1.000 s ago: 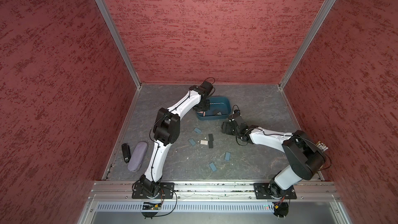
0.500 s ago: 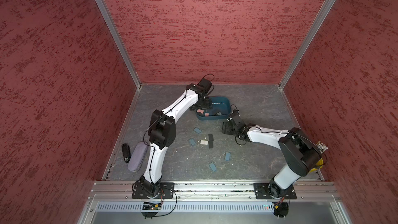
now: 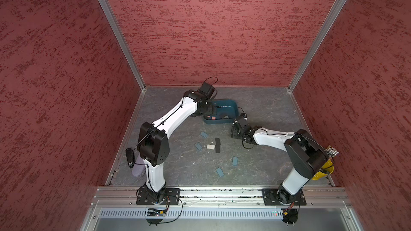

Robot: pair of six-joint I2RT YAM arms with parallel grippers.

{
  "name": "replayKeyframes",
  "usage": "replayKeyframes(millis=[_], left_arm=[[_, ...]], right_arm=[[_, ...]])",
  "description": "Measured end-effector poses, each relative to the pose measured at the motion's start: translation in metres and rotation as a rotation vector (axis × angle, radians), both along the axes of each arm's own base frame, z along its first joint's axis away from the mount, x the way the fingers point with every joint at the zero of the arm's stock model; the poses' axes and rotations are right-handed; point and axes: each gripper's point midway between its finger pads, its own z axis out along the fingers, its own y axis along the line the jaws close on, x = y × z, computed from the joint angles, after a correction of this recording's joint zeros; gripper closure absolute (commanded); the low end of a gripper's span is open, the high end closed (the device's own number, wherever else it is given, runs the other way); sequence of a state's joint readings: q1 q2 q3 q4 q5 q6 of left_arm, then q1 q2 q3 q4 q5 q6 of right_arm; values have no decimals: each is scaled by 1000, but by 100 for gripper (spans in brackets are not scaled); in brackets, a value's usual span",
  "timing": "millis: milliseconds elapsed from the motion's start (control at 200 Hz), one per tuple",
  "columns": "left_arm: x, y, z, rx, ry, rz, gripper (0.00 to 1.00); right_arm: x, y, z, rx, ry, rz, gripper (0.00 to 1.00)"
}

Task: Put the eraser in the storage box
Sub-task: Pick up the eraser from the center of the board.

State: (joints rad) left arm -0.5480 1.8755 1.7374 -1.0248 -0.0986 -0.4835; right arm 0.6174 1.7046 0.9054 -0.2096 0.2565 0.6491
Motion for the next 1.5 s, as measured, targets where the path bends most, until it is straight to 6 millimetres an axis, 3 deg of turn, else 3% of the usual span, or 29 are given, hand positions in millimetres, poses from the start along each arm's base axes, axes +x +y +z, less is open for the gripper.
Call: replayKeyframes(millis=[225,491,887,1498], left_arm=[[-1,4,-5,-1,8,16,0],[0,11,2,-16,-5,38,0],[3,19,6,-45,-2,69,0],[3,19,6,-64,9,72,0]], right_arm=[[4,7,7,-12,-8,-9,35],[-1,-1,-10,-62,44,-41,35],[-1,8,-18,-81,63,-38,36],[5,10,-19,-94,58,-89,49]])
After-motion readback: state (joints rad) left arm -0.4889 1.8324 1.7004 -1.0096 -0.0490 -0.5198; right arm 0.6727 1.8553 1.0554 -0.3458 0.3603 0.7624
